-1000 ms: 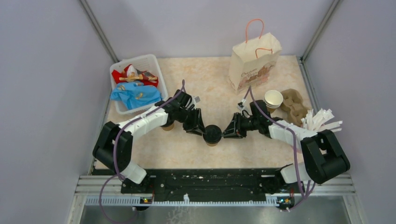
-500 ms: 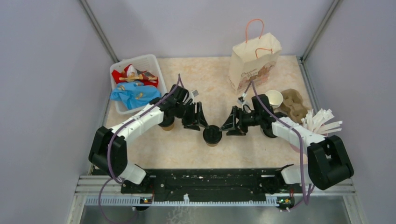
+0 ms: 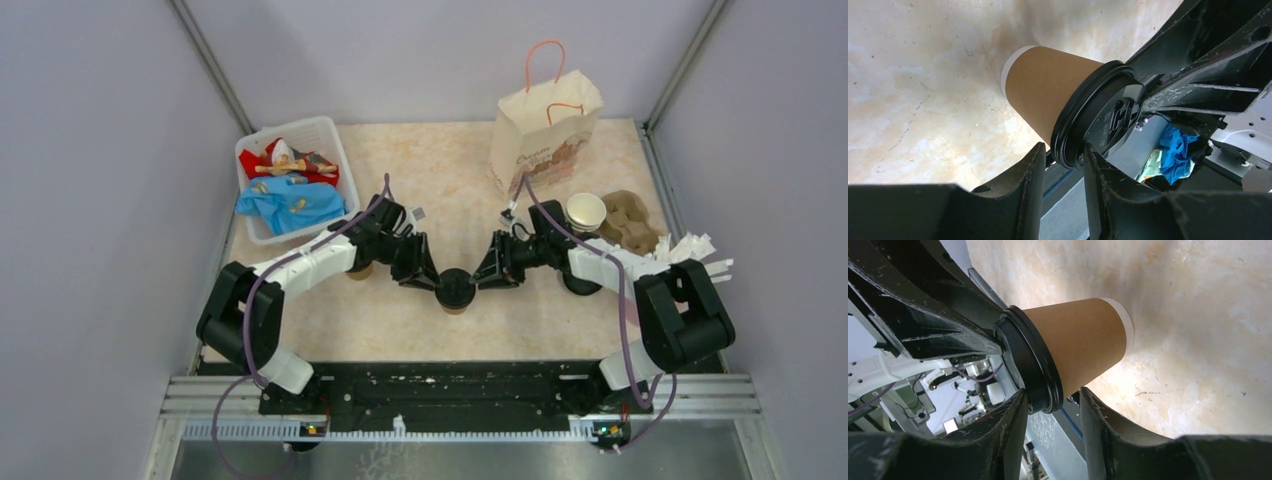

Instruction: Pack the takeout coffee

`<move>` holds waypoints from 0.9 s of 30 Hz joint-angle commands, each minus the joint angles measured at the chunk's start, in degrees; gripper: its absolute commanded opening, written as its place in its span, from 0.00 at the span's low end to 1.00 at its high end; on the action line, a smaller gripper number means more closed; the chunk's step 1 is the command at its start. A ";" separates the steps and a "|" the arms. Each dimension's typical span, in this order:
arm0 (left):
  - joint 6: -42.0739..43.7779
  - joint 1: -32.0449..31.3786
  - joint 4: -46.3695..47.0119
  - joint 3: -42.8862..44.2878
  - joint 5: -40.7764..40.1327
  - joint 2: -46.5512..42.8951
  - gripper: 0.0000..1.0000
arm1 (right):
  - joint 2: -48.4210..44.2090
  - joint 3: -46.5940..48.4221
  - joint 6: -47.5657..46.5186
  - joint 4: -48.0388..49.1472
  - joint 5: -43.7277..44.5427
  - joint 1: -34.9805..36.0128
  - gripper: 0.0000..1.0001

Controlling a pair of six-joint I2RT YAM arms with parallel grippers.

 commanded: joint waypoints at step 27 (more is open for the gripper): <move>-4.91 2.68 3.23 -3.61 2.52 -7.67 0.63 | -2.70 4.53 -5.68 -6.84 -6.33 -0.01 0.85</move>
